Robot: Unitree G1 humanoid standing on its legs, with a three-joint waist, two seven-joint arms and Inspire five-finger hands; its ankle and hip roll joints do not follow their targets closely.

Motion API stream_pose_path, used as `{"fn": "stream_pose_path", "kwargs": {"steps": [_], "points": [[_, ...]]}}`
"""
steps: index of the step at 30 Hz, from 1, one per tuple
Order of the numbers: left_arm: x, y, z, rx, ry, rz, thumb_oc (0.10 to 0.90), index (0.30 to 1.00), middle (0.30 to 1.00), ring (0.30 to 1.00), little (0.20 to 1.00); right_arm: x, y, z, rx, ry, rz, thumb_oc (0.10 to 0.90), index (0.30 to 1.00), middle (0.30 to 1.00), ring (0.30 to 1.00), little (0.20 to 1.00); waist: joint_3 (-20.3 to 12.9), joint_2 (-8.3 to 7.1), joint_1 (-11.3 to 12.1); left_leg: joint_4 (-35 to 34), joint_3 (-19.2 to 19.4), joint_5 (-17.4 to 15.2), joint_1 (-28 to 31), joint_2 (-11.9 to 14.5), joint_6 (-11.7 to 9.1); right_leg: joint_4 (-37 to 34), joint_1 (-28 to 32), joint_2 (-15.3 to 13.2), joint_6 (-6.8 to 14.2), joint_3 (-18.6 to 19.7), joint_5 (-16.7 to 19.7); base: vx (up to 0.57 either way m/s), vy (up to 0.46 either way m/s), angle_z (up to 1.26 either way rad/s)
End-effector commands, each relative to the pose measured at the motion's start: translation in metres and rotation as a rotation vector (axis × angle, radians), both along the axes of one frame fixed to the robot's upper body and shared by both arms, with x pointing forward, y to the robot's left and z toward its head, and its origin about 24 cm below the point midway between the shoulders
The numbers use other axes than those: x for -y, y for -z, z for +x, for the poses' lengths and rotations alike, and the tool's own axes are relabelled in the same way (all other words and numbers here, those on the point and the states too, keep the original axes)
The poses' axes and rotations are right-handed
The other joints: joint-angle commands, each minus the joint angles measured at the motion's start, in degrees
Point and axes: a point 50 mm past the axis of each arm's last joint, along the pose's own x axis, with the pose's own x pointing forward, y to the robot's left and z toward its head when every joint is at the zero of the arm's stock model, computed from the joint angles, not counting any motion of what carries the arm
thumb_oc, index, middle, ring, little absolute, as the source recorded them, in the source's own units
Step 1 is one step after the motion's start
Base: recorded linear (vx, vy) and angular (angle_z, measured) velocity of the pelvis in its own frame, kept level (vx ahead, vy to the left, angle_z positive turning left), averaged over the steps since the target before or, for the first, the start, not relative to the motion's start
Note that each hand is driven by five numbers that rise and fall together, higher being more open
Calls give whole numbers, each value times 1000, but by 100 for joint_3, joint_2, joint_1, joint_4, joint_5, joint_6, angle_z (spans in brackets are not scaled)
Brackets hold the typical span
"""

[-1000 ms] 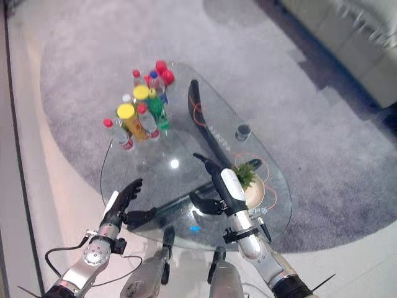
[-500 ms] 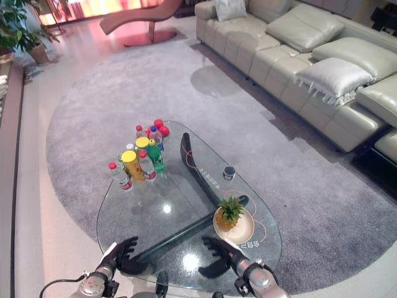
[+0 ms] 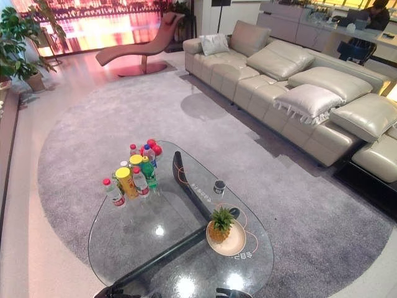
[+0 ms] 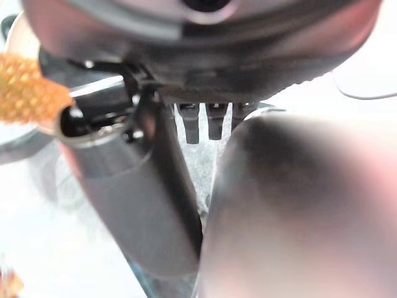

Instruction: Pick up the fruit to the plate

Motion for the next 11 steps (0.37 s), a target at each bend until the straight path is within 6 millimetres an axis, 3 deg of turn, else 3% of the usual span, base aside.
{"fn": "stream_pose_path", "kwargs": {"steps": [1, 8, 11], "points": [[-8, -3, 13, 5, 1, 62, 800, 900, 900, 900, 900, 0, 3, -10, -93, -8, -48, 800, 900, 900, 900, 900, 299, -231, 120, -3, 202, -215, 452, -167, 29, 27, -221, -39, 10, -64, 626, 20, -4, -5], [-9, 0, 0, -29, -70, 60, 800, 900, 900, 900, 900, 3, 6, -19, -95, 52, -120, 800, 900, 900, 900, 900, 247, -192, 110, -3, 141, -240, 512, -157, 39, 70, -194, -26, 4, -24, 610, 48, -19, 0], [-8, 0, -1, -28, -90, 64, 800, 900, 900, 900, 900, 9, 6, -23, -139, 60, -241, 800, 900, 900, 900, 900, 235, -163, 97, -3, 123, -241, 518, -149, 47, 85, -197, -28, -3, -8, 602, 5, -2, -1]]}}
